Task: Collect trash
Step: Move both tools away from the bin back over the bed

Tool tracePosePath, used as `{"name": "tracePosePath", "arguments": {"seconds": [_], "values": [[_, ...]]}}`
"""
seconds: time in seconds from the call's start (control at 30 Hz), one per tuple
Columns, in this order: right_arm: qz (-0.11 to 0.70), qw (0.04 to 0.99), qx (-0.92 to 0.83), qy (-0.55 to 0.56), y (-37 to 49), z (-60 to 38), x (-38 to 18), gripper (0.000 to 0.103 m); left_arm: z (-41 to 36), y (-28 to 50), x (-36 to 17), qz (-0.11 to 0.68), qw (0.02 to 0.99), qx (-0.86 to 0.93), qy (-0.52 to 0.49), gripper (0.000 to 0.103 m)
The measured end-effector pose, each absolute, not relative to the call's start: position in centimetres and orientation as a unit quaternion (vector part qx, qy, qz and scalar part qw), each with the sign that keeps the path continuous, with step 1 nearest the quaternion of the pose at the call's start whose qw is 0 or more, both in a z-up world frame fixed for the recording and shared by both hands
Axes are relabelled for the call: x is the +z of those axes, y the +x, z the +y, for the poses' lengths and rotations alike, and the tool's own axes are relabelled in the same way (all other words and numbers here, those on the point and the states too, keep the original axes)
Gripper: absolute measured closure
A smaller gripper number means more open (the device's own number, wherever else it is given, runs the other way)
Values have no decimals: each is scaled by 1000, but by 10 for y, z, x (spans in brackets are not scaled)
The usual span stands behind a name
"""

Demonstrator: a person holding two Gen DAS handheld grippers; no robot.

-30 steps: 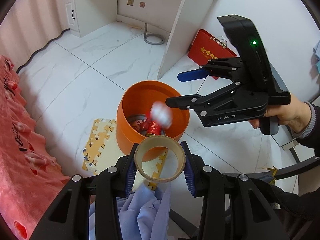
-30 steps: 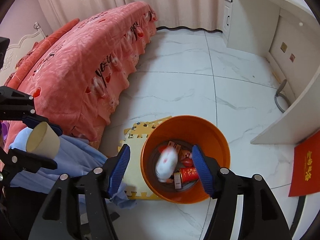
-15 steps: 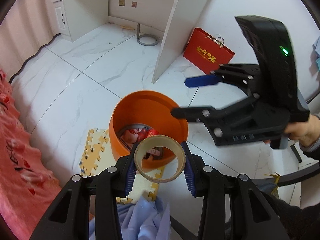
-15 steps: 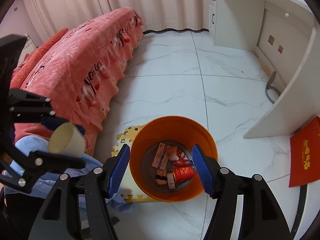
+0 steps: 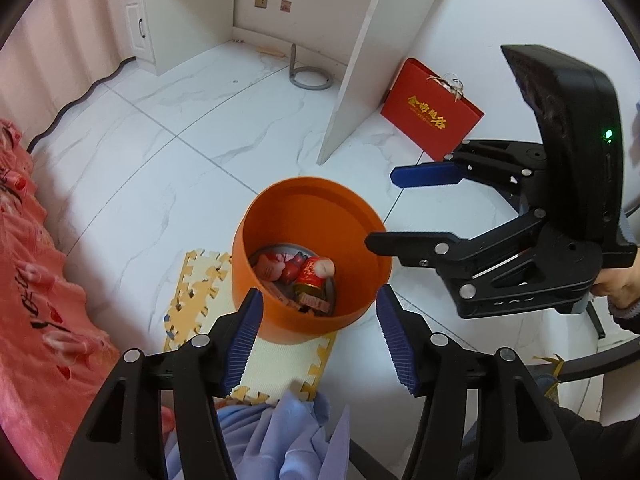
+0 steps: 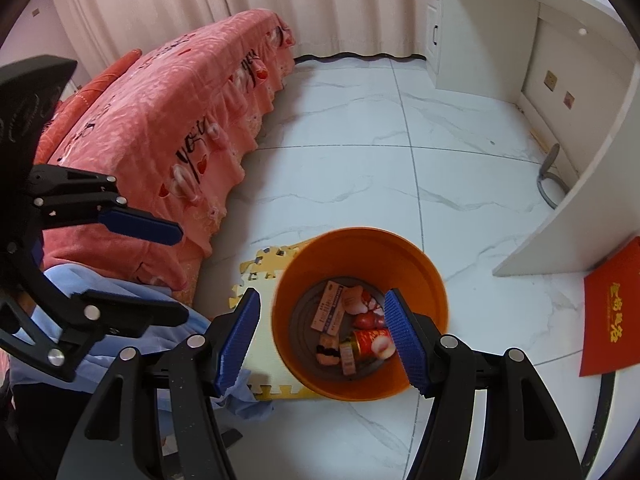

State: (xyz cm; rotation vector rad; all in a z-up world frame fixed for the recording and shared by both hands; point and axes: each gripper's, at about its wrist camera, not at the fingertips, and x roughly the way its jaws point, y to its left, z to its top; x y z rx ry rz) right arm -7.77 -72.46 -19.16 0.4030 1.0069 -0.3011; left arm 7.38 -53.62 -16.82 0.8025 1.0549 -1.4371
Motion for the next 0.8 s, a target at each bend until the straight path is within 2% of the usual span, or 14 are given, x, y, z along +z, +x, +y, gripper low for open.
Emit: {"name": "tracePosePath", "arguments": {"seconds": [0.37,0.8], "values": [[473,857,-107,177,-61,-692,-170,38,-506,82,-157,447,580,-592,336,43],[447,885,-29,124,-30,-613,-115,36,-428,105,-121,440,645,-547,301,42]]}}
